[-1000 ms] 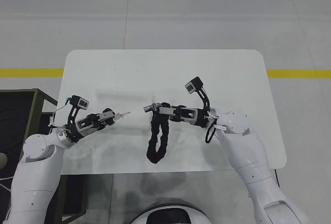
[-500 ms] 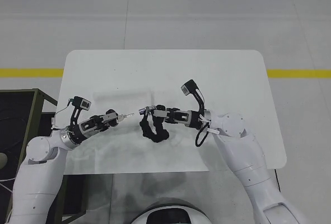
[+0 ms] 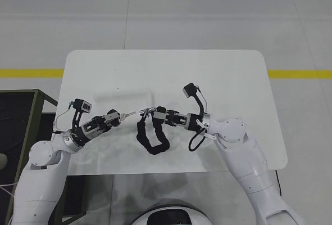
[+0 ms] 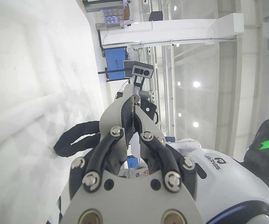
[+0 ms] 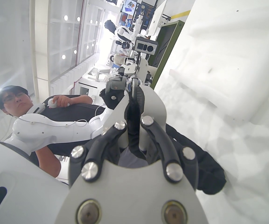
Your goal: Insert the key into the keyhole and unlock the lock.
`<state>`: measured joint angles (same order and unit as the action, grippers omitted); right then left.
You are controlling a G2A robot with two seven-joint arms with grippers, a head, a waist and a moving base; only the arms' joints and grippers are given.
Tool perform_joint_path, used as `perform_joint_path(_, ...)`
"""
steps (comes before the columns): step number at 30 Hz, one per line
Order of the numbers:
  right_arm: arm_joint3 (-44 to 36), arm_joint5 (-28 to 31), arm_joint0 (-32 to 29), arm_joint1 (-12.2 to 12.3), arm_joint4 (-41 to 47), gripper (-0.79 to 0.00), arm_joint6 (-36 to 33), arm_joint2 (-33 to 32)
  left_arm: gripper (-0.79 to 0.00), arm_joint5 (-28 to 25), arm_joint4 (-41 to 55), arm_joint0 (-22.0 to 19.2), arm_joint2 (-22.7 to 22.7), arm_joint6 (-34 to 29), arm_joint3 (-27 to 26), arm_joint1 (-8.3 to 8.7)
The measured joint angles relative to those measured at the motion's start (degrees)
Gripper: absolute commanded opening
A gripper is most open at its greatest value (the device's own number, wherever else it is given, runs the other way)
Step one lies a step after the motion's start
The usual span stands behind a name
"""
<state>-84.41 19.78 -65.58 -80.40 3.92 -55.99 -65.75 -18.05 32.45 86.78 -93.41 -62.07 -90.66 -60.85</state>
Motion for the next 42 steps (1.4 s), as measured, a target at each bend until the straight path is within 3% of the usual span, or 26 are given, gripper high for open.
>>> perform_joint_path(42,1.2,-0.4,1.6,1.1,2.8,-0.785,-1.8,2.4,-0.785,-0.5,-1.0,0.2,1.3,-1.9,-1.4,-0.09)
